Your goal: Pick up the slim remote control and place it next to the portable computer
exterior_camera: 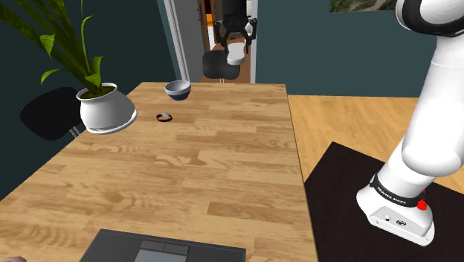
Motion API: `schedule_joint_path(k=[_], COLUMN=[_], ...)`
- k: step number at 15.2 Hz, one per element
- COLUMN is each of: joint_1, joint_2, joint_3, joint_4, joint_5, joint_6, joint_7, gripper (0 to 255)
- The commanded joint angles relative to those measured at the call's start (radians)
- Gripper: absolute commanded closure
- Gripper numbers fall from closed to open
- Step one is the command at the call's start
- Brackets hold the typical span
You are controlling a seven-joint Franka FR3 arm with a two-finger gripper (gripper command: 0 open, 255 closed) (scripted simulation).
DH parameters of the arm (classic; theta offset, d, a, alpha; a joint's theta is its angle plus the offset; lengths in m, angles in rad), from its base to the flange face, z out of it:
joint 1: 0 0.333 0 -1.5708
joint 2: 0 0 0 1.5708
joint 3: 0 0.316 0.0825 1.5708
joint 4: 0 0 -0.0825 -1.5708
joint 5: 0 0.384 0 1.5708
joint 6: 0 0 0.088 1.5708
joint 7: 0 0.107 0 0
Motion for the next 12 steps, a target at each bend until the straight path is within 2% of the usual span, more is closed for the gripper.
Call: schedule_joint_path(k=[1, 9, 12], joint_1=[0.006, 0.040, 0.063], joint_2=[0.017, 0.110, 0.037], joint_3=[0.002, 0.006, 0.026], joint_4=[0.055, 0.303, 0.196], joint_5=[-0.006, -0.039, -0.019], joint_6=[-0.039, -0.197, -0.163], joint_7=[0.003, 0.010, 0.068], gripper=[255, 255, 255])
